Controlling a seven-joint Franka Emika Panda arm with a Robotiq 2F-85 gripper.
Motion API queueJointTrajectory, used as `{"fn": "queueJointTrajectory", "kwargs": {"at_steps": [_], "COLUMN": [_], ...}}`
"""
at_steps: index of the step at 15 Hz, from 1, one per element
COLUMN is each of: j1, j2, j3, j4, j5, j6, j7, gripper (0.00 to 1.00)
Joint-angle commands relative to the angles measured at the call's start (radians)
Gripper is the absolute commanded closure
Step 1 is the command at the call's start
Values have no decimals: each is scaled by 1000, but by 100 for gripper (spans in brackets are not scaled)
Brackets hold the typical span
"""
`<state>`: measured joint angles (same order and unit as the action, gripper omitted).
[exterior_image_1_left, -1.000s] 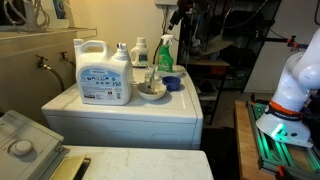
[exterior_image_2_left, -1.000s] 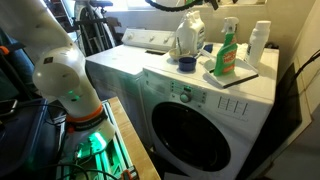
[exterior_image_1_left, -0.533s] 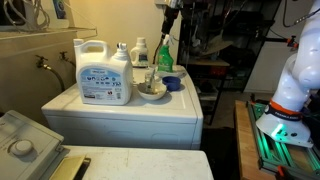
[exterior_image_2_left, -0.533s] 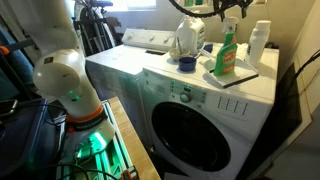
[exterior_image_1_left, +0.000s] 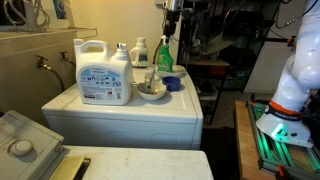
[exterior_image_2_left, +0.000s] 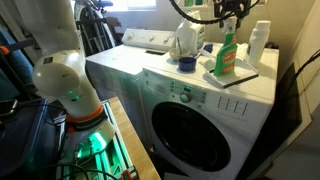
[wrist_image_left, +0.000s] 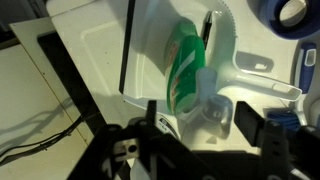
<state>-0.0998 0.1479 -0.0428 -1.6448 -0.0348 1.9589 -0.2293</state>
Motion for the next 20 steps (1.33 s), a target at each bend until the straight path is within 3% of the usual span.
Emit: {"fn": "queueJointTrajectory", "kwargs": {"at_steps": [1, 6, 9, 12, 16, 20], "j1": [20, 56, 69, 71, 63, 70], "j2": [4, 14, 10, -12, -32, 53], "j3": [-8, 2, 2, 6, 17, 62], "j4": [-3, 1, 1, 36, 159, 339], "j5": [-49, -121, -165, -160, -120, 24], "j6": [46, 110, 59, 102, 166, 139], "j7": [75, 145, 150, 138, 14, -186], "gripper": [51, 89, 89, 89, 89, 89]}}
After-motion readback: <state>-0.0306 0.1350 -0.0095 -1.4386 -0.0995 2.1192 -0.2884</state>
